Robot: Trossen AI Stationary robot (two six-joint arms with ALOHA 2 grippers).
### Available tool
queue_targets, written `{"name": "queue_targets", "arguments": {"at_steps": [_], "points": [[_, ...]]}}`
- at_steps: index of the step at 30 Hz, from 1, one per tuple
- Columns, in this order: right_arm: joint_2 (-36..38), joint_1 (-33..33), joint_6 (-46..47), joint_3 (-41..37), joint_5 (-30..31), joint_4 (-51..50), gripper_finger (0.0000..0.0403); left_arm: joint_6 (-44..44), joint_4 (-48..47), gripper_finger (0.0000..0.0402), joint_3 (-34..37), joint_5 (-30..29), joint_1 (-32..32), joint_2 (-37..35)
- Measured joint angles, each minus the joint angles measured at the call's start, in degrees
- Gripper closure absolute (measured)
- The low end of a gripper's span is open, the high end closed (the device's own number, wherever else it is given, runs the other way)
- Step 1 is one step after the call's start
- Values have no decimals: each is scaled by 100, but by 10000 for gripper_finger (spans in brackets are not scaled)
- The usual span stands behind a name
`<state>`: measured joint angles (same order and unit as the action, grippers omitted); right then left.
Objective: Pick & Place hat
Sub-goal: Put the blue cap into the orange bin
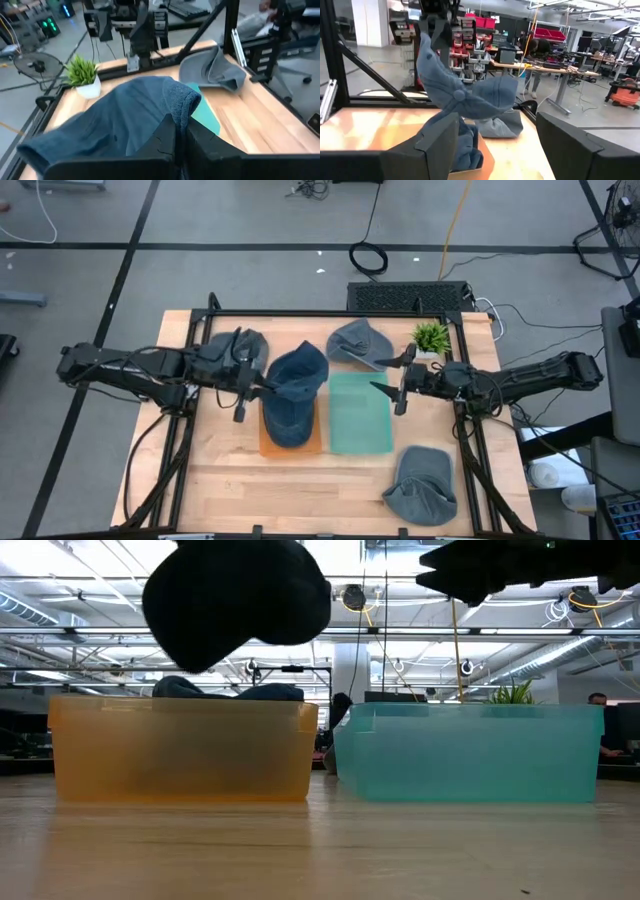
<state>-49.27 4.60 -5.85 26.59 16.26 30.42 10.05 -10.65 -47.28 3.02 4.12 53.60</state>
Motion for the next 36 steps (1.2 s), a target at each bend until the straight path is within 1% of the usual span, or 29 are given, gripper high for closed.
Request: {"name": "queue_targets", "arguments": {"at_steps": [8,11,15,18,20,22,25,27,29,34,36], "points": [[-4,0,73,-340,-4,385,149,-79,820,386,941,48,202,-542],[-26,0,73,-549,-5,880,149,-136,1079,386,1287,191,218,-786],[-59,0,77,-892,-7,1748,149,-256,1420,386,1712,200,238,-1115],[-60,0,194,-1154,-6,2285,149,-247,1849,386,2069,202,255,-1342],[-60,0,353,-1274,-7,2473,149,-226,2188,386,2299,285,256,-1457],[-64,0,469,-1338,-7,2515,149,-225,2468,386,2540,459,254,-1608],[-85,0,587,-1340,-22,2446,149,-174,3120,386,2816,964,253,-1725],[-157,-2,648,-1285,-158,2456,149,-157,3377,386,2910,1238,257,-1785],[-187,-2,671,-1199,-291,2389,149,-158,3503,386,2909,1274,255,-1799],[-474,-2,660,-742,-310,2171,149,-280,3622,386,2910,1261,151,-1911],[-584,-2,610,-584,-310,2001,149,-336,3671,386,2911,1363,91,-1965]]}}
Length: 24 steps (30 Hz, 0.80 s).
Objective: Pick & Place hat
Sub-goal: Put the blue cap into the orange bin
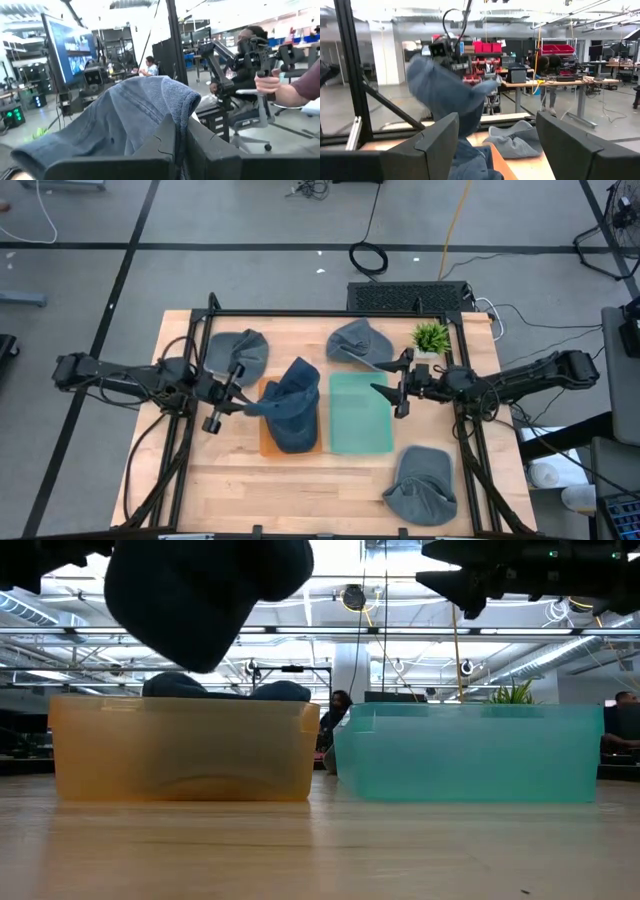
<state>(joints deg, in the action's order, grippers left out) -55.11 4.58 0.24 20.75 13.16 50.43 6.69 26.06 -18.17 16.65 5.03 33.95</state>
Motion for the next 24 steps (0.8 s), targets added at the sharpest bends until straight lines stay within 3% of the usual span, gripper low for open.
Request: {"name": "queue_targets", "arguments": {"at_steps": [5,15,24], "points": [[-419,0,-140,397,-22,-136,149,-137,136,386,-2,360,-144,-206],[-1381,-154,-262,1176,-893,-155,149,-537,1003,386,-25,1298,-328,-281],[-2177,-269,-264,1850,-1354,-140,149,-461,1033,386,-565,1754,-322,-87]]}}
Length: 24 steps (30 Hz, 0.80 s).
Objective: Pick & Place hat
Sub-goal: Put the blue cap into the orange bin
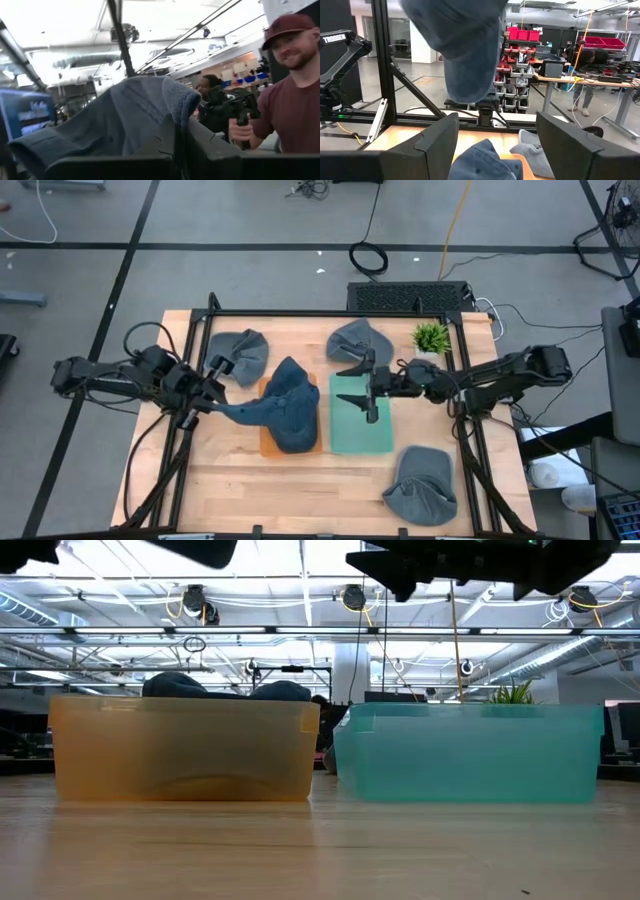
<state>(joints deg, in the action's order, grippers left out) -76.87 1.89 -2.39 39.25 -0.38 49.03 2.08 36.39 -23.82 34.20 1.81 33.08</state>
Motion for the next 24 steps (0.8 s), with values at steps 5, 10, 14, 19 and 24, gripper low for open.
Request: {"name": "queue_targets", "arguments": {"at_steps": [5,10,14,19,24], "points": [[-297,2,-133,276,-17,71,149,187,5,386,-345,277,13,274],[-412,-7,-136,452,-412,230,149,277,348,386,-602,698,12,697],[-402,-2,-142,632,-622,309,149,407,444,386,-921,981,12,1133],[-412,7,-136,727,-790,300,149,587,445,386,-1438,1327,12,1784],[-407,53,-133,730,-890,296,149,711,440,386,-1936,1780,12,2425]]}}
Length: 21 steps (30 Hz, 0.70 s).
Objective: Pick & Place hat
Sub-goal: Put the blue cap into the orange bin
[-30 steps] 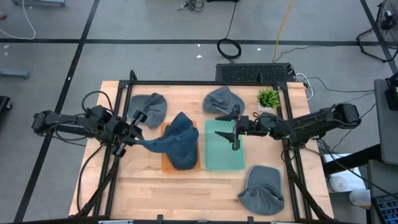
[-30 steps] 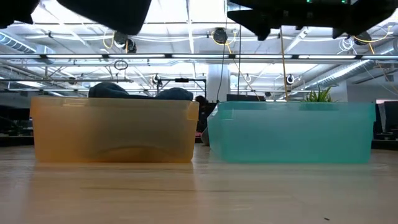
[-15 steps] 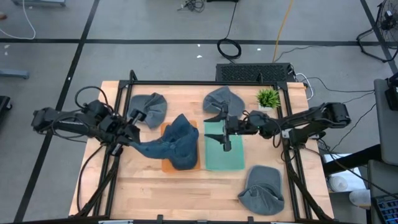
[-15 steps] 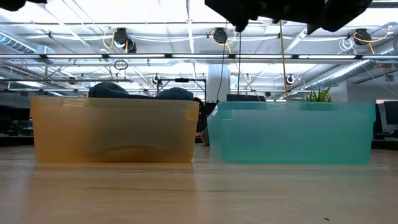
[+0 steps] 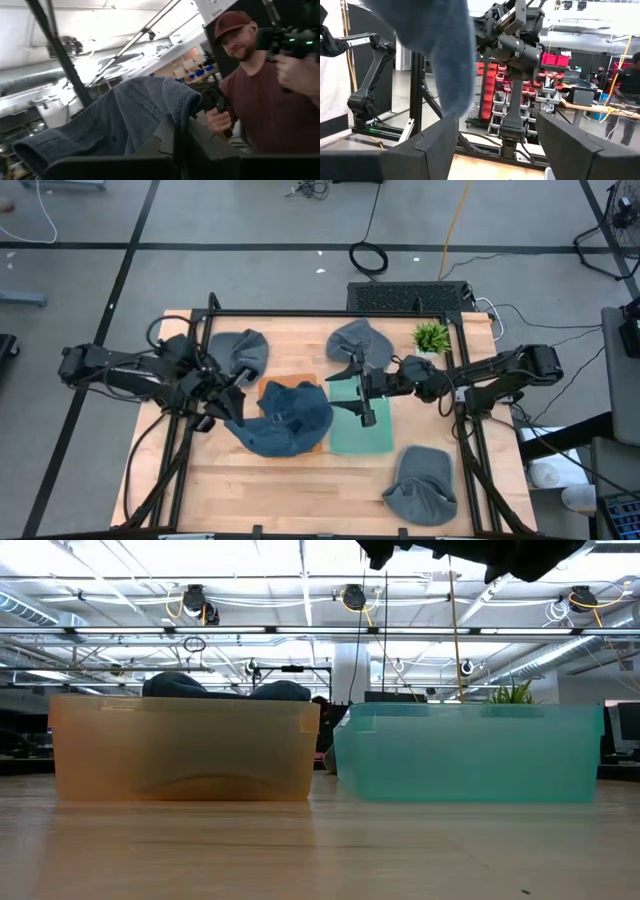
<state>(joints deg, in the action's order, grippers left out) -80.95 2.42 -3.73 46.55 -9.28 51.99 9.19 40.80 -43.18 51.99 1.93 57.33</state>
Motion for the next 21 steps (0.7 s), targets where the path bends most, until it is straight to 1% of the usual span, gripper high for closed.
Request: {"name": "queue_targets", "arguments": {"at_steps": [3,7,10,16,21], "points": [[0,66,0,-1,-19,28,149,25,0,386,-283,96,-7,329],[0,76,3,0,-615,24,149,88,-8,386,-618,242,-79,696],[0,107,28,0,-847,5,149,56,-15,386,-823,370,-149,911],[0,162,111,-1,-896,13,149,83,-12,386,-1113,429,-192,1264],[0,236,157,-1,-899,249,149,109,-15,386,-1314,502,-201,1526]]}}
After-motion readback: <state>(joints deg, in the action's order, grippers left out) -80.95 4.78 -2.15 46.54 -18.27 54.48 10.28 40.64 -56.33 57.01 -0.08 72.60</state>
